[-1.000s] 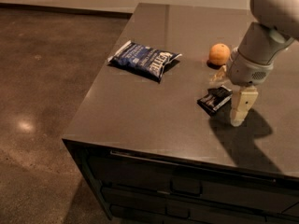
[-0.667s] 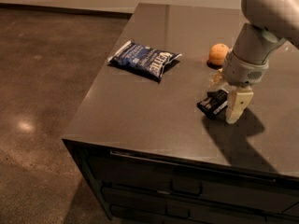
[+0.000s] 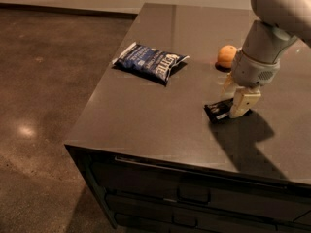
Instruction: Pick rxbar chocolate
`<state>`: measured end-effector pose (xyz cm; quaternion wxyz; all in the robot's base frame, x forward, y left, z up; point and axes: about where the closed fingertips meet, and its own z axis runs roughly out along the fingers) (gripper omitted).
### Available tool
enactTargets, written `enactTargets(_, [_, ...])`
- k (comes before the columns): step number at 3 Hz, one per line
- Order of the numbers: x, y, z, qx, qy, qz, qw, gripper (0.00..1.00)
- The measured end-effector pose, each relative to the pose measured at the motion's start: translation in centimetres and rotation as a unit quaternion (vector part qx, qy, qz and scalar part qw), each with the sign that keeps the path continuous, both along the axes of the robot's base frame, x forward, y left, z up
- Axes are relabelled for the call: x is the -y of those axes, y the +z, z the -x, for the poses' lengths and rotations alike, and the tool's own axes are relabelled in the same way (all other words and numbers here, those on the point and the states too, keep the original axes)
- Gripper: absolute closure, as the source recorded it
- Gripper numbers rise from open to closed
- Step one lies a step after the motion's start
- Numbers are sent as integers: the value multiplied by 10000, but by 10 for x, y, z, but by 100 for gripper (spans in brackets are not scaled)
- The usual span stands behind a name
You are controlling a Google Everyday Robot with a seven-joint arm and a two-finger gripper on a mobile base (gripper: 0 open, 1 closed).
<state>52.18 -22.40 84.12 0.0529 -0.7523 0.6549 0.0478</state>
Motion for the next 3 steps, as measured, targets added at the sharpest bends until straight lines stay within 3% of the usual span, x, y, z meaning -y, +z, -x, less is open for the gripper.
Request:
enactTargets(1, [-6,28,-2,56,-140,-19,9999,100])
enactTargets(3, [-21,94,-17,414,-534,-418,9968,100])
